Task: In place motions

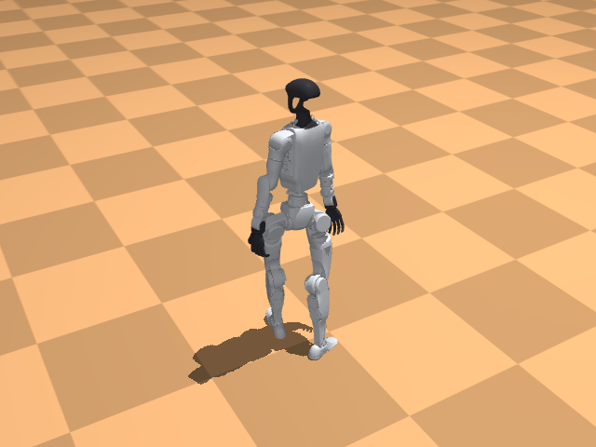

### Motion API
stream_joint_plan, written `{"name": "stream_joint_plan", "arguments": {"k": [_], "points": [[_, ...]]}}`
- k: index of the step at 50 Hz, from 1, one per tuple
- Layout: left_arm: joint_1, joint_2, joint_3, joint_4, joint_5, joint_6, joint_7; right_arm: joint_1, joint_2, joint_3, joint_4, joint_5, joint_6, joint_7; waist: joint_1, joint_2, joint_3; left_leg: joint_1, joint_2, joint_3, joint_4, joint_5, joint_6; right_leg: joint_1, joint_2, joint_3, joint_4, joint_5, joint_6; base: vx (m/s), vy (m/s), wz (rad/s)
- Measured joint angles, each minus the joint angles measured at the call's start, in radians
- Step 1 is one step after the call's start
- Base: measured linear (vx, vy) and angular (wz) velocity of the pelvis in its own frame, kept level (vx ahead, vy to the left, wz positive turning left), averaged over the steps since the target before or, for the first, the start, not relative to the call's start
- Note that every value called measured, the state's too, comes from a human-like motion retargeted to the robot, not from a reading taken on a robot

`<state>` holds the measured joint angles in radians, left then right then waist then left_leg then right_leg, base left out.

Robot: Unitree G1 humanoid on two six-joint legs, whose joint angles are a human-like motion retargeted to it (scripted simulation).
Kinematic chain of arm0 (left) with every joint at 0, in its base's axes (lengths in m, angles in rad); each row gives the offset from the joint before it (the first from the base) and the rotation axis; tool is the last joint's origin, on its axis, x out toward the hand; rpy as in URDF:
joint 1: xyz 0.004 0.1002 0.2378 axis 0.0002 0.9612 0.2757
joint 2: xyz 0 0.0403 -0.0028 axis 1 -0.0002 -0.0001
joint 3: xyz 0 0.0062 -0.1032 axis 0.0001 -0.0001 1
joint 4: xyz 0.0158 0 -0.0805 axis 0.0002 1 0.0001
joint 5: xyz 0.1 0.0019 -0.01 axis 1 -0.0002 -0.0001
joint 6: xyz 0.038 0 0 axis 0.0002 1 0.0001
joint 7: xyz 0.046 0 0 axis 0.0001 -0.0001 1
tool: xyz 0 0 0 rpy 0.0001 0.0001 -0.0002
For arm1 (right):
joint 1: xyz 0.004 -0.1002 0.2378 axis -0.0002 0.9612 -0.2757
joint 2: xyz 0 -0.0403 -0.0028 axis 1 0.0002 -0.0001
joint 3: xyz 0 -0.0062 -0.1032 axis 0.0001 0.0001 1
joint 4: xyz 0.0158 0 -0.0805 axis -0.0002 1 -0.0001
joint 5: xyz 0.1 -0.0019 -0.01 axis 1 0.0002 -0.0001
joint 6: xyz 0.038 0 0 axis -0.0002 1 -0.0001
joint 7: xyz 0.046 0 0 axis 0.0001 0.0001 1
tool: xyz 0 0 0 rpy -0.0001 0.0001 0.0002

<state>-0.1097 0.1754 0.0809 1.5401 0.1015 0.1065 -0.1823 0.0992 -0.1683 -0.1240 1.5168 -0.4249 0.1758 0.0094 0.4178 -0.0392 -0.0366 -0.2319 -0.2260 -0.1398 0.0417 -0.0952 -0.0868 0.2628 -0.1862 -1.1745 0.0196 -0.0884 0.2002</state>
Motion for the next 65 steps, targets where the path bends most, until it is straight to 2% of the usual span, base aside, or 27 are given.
{"name": "stream_joint_plan", "arguments": {"k": [5,10,20,30,40,48,57,65], "points": [[0.007,0.029,0.045,0.039,0.015,0.008,0.043,-0.035,-0.032,-0.038,-0.010,0.008,0.003,-0.003,0.178,-0.017,0.050,0.003,-0.040,-0.057,-0.015,0.039,-0.022,0.027,0.008,-0.096,0.015,-0.011,0.026,-0.19,0.04,1.42],[0.059,0.005,0.132,0.099,-0.036,0.033,0.061,-0.091,-0.068,-0.061,-0.051,-0.041,0.007,-0.011,0.263,0.000,0.095,0.027,-0.067,-0.107,-0.024,0.061,-0.044,0.063,0.021,-0.143,0.031,-0.023,0.044,-0.11,0.03,1.02],[0.177,-0.082,0.277,0.160,-0.094,0.061,0.082,-0.210,-0.034,-0.093,-0.190,0.066,-0.017,0.079,0.275,0.039,0.100,0.030,-0.062,-0.127,-0.021,0.061,-0.081,0.072,0.036,-0.169,0.048,-0.033,0.052,-0.07,0.09,0.30],[0.132,-0.090,0.209,0.130,-0.032,0.026,0.055,-0.206,-0.010,-0.010,-0.215,-0.025,-0.037,0.087,0.291,0.042,0.099,0.045,-0.065,-0.140,-0.020,0.057,-0.054,0.077,0.027,-0.166,0.058,-0.034,0.044,-0.02,0.01,-0.02],[0.128,-0.058,0.209,0.102,-0.075,0.014,0.062,-0.186,0.038,-0.022,-0.110,-0.021,-0.016,0.083,0.222,0.014,0.076,0.072,-0.031,-0.090,-0.012,-0.003,0.019,0.031,0.001,-0.036,0.032,-0.011,-0.009,0.16,-0.10,-0.96],[0.161,-0.012,0.212,0.160,-0.072,0.044,0.029,-0.213,0.056,0.037,-0.080,-0.021,-0.018,0.101,0.017,-0.010,0.042,0.106,0.080,0.095,0.019,-0.112,0.064,-0.045,0.002,0.174,0.021,0.015,-0.065,0.22,-0.40,-1.84],[0.152,0.017,0.201,0.132,-0.049,0.043,0.042,-0.224,-0.009,0.051,-0.055,-0.037,-0.026,0.083,-0.191,0.016,-0.038,0.158,0.215,0.395,0.024,-0.214,0.066,-0.142,0.046,0.370,-0.014,0.060,-0.112,0.00,-0.48,-1.77],[0.121,0.052,0.189,0.059,-0.102,0.034,0.047,-0.187,-0.059,-0.012,-0.010,0.025,-0.009,0.055,-0.320,0.031,-0.100,0.198,0.263,0.571,0.004,-0.254,0.044,-0.217,0.066,0.484,-0.039,0.106,-0.129,-0.15,-0.34,-1.34]]}}
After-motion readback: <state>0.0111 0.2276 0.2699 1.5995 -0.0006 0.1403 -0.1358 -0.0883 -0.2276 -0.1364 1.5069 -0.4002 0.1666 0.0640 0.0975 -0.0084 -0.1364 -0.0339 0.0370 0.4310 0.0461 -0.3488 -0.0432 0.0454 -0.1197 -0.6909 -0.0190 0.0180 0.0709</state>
